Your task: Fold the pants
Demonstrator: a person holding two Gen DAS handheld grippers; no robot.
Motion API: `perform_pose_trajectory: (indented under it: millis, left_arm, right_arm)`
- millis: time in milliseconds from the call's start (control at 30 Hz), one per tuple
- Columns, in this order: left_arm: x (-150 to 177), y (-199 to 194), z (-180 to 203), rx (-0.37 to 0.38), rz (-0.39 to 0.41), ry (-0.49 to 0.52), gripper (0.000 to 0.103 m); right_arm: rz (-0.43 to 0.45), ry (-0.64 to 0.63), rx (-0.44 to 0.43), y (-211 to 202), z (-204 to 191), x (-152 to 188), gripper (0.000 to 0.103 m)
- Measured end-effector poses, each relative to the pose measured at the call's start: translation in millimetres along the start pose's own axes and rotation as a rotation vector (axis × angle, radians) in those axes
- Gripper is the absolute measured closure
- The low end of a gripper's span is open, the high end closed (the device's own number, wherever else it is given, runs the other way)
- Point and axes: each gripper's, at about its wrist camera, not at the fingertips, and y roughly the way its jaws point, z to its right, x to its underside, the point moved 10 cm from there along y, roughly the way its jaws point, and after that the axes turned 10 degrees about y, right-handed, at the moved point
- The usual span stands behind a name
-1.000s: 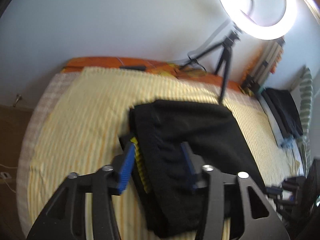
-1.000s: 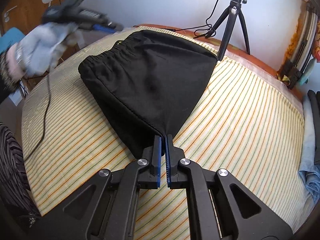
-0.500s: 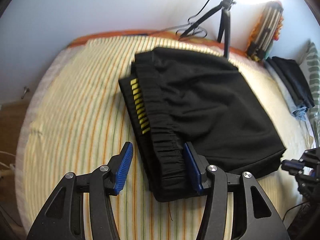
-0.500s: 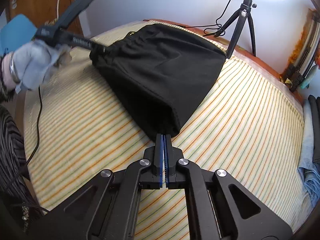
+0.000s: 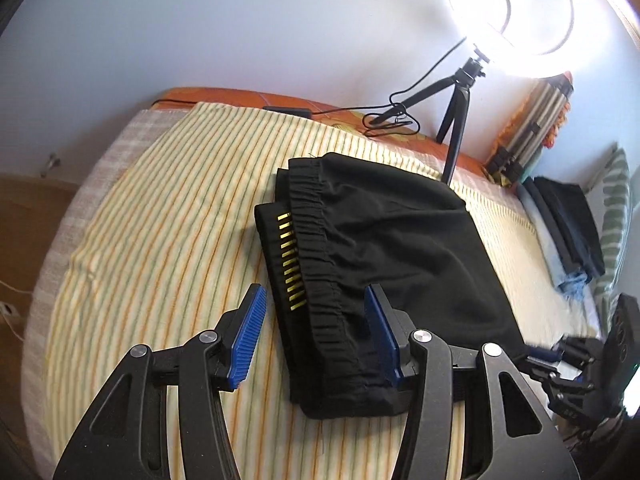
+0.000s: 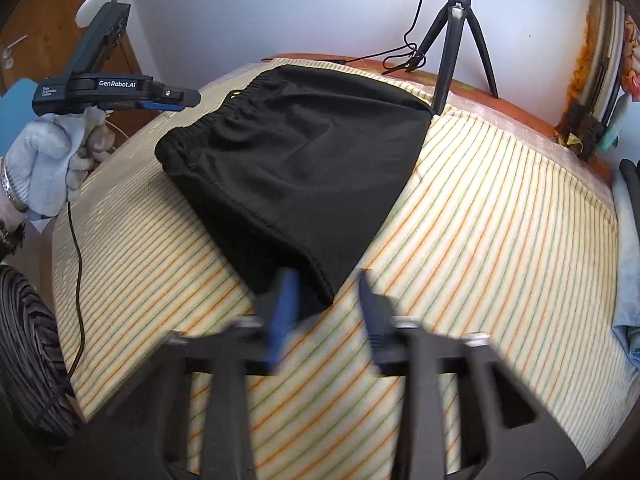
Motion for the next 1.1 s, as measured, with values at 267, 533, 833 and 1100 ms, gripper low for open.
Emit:
perform_pose_trajectory:
  millis: [267, 533, 833, 1100]
  left_arm:
    - [1, 7, -22, 0.054, -0.015, -0.138, 0.043]
    - [-2, 29, -31, 0.177, -0.079, -0.226, 0.043]
    - [-5, 48, -36, 0.279, -0.149, -0.269, 0.043]
    - [-15, 56, -34, 0.329, -0.153, -0.251, 0.036]
  right_arm:
    - [-0.029, -0.081, 0.024, 1, -5, 13, 0.098]
    - [-0.088, -0.005, -0.092, -15, -3, 14, 0.089]
    - [-0.044, 0.399, -0.298, -18, 51, -38, 0.030]
    - [-0.132, 0.526, -0.377, 29, 75, -58, 0.029]
